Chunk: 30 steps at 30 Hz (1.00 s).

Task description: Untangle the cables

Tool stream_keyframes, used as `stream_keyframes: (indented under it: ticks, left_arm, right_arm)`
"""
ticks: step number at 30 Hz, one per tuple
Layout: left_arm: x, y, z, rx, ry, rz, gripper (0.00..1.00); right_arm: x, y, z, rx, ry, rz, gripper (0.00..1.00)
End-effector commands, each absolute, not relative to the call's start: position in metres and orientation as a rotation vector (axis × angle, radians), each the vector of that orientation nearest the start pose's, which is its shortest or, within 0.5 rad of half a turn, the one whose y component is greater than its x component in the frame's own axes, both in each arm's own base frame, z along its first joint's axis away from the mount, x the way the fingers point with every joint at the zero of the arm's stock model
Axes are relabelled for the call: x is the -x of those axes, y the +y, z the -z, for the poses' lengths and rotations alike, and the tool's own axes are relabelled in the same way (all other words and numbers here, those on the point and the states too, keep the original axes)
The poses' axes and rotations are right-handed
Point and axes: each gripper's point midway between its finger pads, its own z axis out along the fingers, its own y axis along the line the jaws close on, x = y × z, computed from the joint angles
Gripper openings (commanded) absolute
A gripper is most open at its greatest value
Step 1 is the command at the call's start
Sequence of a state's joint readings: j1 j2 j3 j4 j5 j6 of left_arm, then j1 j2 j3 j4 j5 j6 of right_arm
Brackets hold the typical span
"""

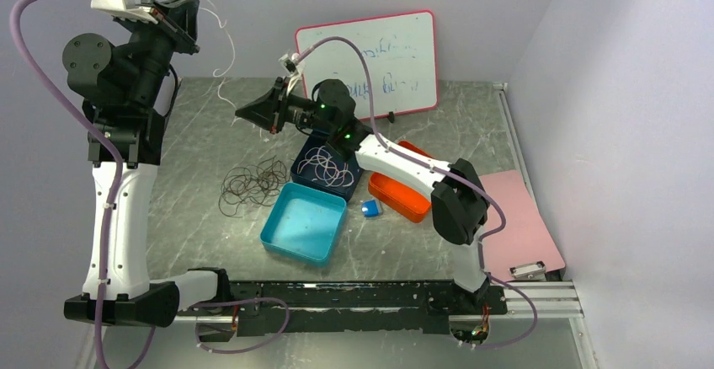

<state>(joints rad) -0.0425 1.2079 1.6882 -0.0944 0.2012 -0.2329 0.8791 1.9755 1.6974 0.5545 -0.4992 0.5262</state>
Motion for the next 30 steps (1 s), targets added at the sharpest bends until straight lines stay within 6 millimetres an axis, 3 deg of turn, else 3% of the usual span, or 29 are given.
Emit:
stream_keyframes:
  ticks: [1, 12, 16, 23, 30]
  left_arm:
    - [-0.348, -0.062, -0.583, -0.078, 1.189, 0.379, 0.07]
    - [-0.352, -0.062, -0.567, -0.073, 1.230, 0.383, 0.07]
    - [-0.361, -0.076, -0.548, -0.110, 1.286, 0.462, 0.07]
    - [-0.390, -0.105, -0.473, -0.116, 1.487, 0.614, 0.07]
    - [-0.410, -0.144, -0.374, -0.170, 1.749, 0.621, 0.07]
  right_arm:
    - [-0.304, 0.513, -0.384, 0.688, 1.285, -1.442, 0.00]
    - [-0.329, 0.469, -0.381, 0.569, 1.341, -1.361, 0.00]
    - [-0.339, 0.448, -0.375, 0.531, 1.373, -1.274, 0.00]
    - [-0.366, 0.400, -0.351, 0.439, 1.477, -1.174, 0.00]
    - [-0.372, 0.376, -0.293, 0.486, 1.636, -1.081, 0.00]
